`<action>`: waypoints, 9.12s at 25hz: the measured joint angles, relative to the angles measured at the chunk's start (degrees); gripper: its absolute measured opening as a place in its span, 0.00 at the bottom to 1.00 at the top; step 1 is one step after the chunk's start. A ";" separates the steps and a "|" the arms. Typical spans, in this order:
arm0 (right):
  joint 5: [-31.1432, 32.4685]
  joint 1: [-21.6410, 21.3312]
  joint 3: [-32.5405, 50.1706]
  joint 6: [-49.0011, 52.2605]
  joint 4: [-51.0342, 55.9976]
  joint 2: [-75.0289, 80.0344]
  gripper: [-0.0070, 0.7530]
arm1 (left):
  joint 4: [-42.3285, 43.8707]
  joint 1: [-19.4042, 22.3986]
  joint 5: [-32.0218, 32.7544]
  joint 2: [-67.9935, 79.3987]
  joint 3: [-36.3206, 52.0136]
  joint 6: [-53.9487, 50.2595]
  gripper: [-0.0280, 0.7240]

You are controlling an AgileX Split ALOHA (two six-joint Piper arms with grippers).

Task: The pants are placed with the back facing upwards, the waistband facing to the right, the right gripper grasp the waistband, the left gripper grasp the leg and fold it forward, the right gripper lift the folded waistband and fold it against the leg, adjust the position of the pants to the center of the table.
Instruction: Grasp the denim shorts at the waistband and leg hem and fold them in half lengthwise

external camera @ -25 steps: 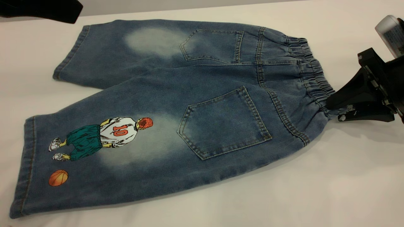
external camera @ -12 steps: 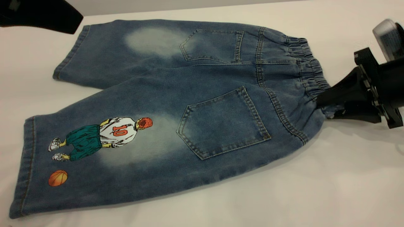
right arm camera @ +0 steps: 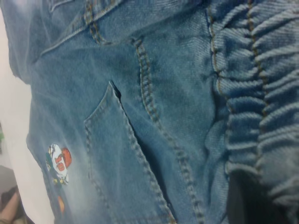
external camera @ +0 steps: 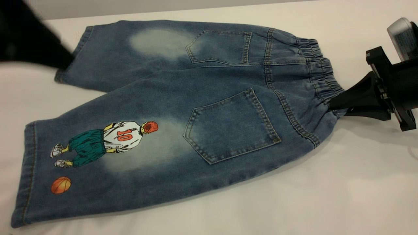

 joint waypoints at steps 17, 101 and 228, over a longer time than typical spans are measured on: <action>2.93 0.00 0.00 0.00 2.30 -0.05 0.06 | 16.66 0.00 -1.60 16.46 9.29 -23.38 0.51; 12.09 -4.13 14.12 -8.35 4.91 -0.16 0.06 | 38.34 -0.05 -5.44 14.59 8.93 -43.03 0.11; -9.46 -4.58 -5.76 67.06 4.57 -12.08 0.17 | 70.30 4.70 -18.10 38.21 -32.99 -65.51 0.15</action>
